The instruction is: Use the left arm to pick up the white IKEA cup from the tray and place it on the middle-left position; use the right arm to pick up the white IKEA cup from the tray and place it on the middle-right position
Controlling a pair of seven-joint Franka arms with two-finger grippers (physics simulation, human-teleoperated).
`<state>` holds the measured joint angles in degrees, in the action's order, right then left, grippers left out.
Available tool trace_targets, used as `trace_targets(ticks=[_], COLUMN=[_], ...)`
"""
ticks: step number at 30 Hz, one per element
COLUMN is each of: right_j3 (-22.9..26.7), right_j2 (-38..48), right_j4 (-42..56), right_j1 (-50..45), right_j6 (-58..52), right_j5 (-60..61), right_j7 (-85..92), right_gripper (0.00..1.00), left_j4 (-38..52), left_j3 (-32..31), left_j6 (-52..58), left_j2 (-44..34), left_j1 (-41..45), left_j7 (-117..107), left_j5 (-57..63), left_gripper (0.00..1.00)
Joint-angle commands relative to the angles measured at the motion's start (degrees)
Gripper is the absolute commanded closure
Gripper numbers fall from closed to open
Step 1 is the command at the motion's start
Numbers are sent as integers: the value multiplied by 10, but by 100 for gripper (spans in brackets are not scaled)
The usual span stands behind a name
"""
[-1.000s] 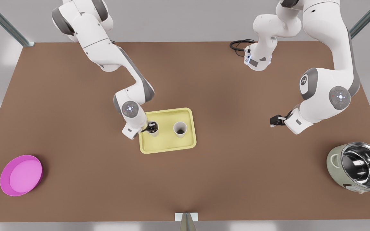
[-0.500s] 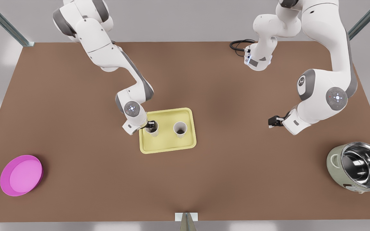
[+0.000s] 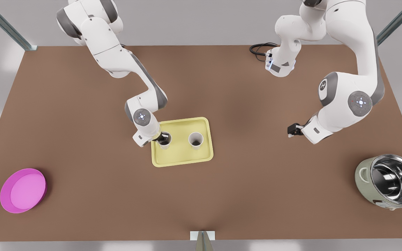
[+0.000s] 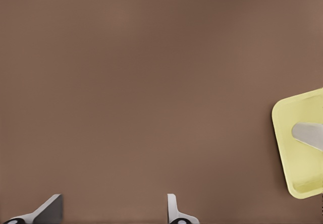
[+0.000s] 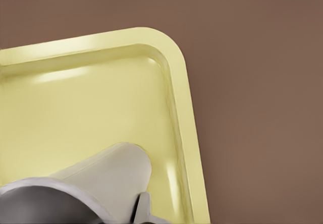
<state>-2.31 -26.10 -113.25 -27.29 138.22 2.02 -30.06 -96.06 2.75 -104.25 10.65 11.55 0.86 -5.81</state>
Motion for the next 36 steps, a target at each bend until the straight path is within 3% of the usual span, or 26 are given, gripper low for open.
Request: trace_targets(ticks=[1,3,5,9,12,14,16,21,26,27,29,30,36], right_j3=[0,0,0,4,9,9,10,9,10,10,10,10,10], right_j2=[2,10,37,79,69,27,-11,-44,-71,-71,-71,-70,-45], right_j4=[6,7,14,14,17,51,86,98,116,116,116,116,117], right_j1=[2,3,43,144,268,335,340,343,344,344,344,344,344], right_j6=[-4,-4,-6,-79,-93,-92,-91,-86,-86,-86,-86,-86,-139], right_j5=[-9,5,106,100,60,49,26,24,25,26,29,30,31], right_j7=[-35,-34,25,198,327,437,448,449,462,462,456,455,453], right_gripper=[96,100,100,99,95,95,95,95,95,85,19,4,2], left_j4=[3,14,16,20,20,38,63,110,129,138,167,165,161], left_j3=[0,-1,1,-6,-108,-108,-109,-112,-109,-106,-78,-76,-77], left_j6=[2,3,3,10,-24,-67,-97,-172,-187,-188,-189,-188,-233], left_j2=[-2,1,0,-4,9,53,100,203,248,263,281,288,314], left_j1=[7,8,7,8,24,99,153,220,277,276,272,267,267], left_j7=[2,3,-2,-15,-294,-430,-542,-567,-574,-571,-554,-537,-546], left_j5=[2,2,1,-8,18,40,83,80,106,106,106,106,102], left_gripper=[0,0,0,0,0,0,0,0,0,0,0,0,0])
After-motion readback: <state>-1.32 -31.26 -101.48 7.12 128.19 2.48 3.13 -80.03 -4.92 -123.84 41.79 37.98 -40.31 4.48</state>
